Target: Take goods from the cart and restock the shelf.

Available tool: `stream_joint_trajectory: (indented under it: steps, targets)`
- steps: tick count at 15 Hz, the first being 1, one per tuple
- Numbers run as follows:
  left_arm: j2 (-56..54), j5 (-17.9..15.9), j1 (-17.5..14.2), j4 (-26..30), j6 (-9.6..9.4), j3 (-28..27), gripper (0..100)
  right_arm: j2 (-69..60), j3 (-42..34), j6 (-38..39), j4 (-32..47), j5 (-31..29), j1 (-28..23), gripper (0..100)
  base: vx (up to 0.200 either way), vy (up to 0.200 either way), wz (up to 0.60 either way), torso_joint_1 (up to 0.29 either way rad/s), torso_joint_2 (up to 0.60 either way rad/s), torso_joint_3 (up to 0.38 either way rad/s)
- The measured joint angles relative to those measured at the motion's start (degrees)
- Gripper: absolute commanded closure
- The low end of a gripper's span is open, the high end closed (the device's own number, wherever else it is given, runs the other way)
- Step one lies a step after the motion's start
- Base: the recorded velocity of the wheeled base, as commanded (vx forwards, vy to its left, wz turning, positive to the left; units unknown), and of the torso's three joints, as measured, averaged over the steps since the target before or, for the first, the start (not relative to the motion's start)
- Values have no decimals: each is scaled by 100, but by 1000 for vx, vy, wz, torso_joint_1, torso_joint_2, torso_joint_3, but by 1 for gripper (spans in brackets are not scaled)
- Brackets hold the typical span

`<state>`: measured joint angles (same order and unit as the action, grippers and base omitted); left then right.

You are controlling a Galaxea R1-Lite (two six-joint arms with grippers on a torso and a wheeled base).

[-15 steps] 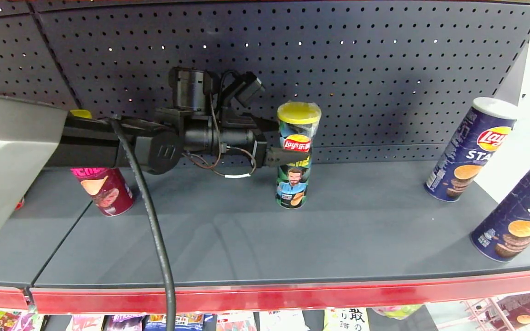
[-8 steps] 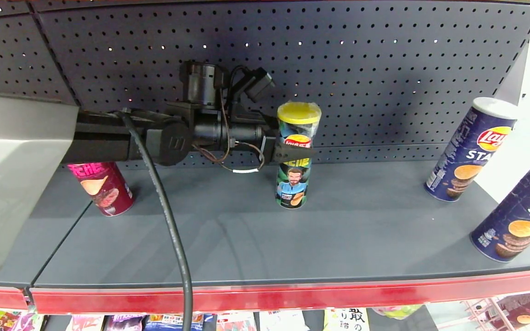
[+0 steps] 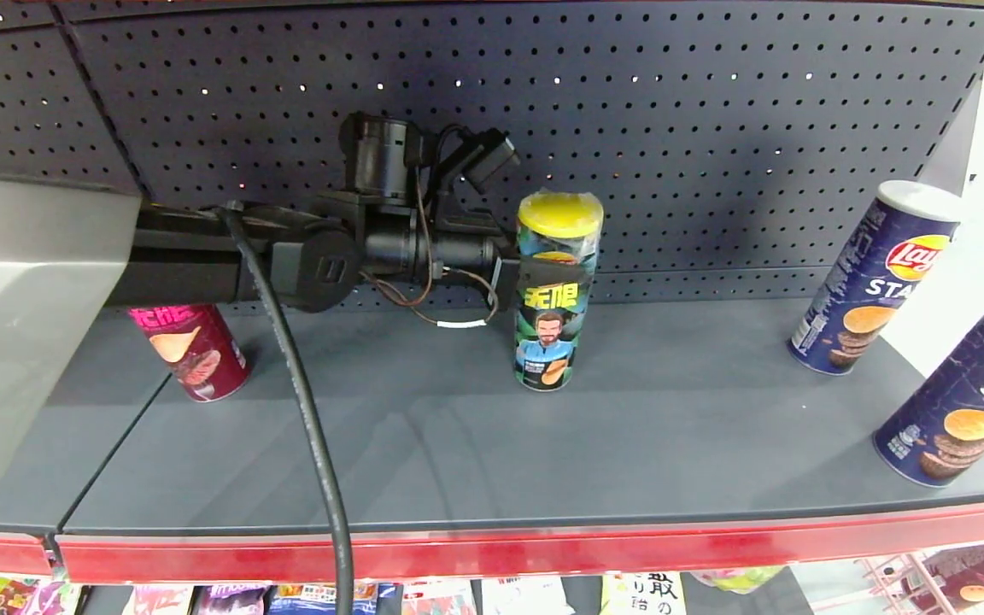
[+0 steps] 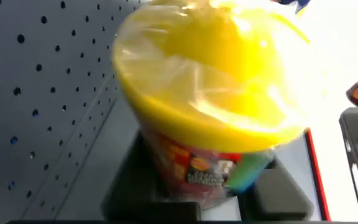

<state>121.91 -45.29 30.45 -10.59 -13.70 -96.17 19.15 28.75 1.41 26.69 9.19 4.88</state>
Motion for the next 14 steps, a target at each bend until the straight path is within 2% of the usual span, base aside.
stream_joint_trajectory:
  steps: [2, 5, 8, 9, 11, 14]
  targets:
    - [-247, 46, 33, -11, 40, 441, 100, -28, -44, 0, 0, 0, 2, 100, 0, 0, 0, 0, 0, 0]
    - [-918, 254, 133, -145, 104, 1588, 100, -44, -52, 0, -24, 2, 2, 100, 0, 0, 0, 0, 0, 0]
    - [-1474, 497, 256, -798, 180, 2636, 100, -39, -61, -7, -33, 9, 2, 100, 0, 0, 0, 0, 0, 0]
    - [-1636, 667, 332, -1058, 339, 2928, 100, -35, -61, -7, -33, 11, 11, 100, 0, 0, 0, 0, 0, 0]
    - [-1879, 902, 507, -1231, 703, 3256, 100, -37, -52, -5, -28, 5, 60, 100, 0, 0, 0, 0, 0, 0]
    - [-2114, 976, 603, -1302, 790, 3400, 100, -30, -61, -7, -30, 9, 79, 100, 0, 0, 0, 0, 0, 0]
